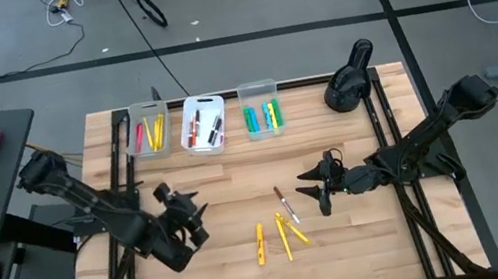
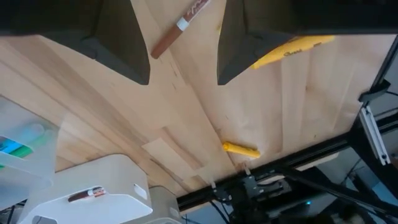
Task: Pick & Place Markers
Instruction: Put the brown erase marker into the white bin
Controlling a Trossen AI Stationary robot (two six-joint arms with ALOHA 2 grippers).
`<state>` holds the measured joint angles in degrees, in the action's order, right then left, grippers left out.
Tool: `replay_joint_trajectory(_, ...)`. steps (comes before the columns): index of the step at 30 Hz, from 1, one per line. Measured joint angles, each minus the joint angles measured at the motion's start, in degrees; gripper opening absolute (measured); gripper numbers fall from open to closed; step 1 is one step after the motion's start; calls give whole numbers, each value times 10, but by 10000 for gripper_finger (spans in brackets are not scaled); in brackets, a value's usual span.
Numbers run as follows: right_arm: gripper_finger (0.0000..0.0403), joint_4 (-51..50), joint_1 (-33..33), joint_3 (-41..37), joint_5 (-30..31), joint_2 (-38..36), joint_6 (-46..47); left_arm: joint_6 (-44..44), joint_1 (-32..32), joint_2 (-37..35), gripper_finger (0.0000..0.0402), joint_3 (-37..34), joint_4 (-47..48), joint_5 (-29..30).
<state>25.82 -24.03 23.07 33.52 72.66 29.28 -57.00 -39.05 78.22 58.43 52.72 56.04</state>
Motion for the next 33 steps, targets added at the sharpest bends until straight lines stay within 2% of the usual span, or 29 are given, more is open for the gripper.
replay_joint_trajectory(3, 191, -2, 0, 0, -11, 3, -15, -49, -5, 1, 193, -76, -85, -17)
replay_joint_trajectory(5, 191, -2, 0, 0, -39, 9, -42, -51, -1, 1, 193, -126, -180, -33)
replay_joint_trajectory(10, 191, 6, 0, 0, -71, 53, -63, 9, 17, 1, 193, -247, -444, -56)
replay_joint_trajectory(14, 194, 32, 0, 0, -70, 105, -70, 64, 33, 1, 193, -304, -565, -56)
replay_joint_trajectory(20, 213, 114, 6, 0, -57, 168, -76, 92, 56, 1, 193, -318, -589, -56)
replay_joint_trajectory(26, 220, 168, 10, 0, -55, 172, -78, 92, 59, 1, 193, -318, -589, -68)
replay_joint_trajectory(33, 215, 243, 18, 0, -55, 171, -146, 92, 59, 1, 193, -318, -589, -68)
